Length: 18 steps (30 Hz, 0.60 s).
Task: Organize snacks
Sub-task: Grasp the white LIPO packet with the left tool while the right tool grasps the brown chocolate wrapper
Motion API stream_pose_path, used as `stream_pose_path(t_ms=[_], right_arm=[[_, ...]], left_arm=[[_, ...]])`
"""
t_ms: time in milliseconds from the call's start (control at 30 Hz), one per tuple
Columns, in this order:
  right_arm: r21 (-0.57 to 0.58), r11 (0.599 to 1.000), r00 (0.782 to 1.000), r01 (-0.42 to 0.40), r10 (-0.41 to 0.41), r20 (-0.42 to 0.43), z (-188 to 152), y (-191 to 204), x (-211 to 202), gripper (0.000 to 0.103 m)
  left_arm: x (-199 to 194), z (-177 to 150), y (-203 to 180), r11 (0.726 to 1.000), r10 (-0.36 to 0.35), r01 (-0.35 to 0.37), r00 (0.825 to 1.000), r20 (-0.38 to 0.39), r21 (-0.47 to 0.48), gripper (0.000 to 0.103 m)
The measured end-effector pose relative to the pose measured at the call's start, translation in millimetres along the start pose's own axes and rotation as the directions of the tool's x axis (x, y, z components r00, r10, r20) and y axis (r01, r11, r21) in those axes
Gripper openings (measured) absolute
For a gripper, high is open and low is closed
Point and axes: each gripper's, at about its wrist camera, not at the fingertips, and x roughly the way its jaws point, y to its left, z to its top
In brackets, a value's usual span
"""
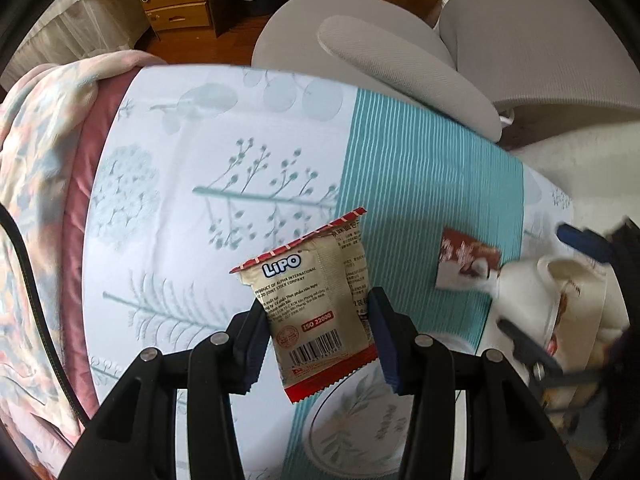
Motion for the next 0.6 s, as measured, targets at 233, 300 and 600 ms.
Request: stream_pose_path(t_ms=[233, 300, 600], right_arm=[[-0.056, 0.998, 0.990, -0.010, 0.002, -0.141, 6.1, 9.7, 36.0, 0.081], [-0.067, 0.998, 0.985, -0.001, -0.011, -0.170, 8.0, 10.4, 43.2, 0.081], [-0.039, 0.999, 0.963, -0.032, 0.020, -0.269, 14.5, 2.8, 70.1, 0.073]], left_arm=[[-12.0, -28.7, 11.1, 0.999, -0.013, 0.014, 1.000, -0.008, 0.032, 0.046], [-13.6, -36.3, 8.9, 0.999, -0.019, 0.019, 1.000, -0.008, 0.044, 0.046], [-24.2, -60.6, 6.2, 0.997, -0.033, 0.033, 0.999, -0.012, 0.063, 0.046]])
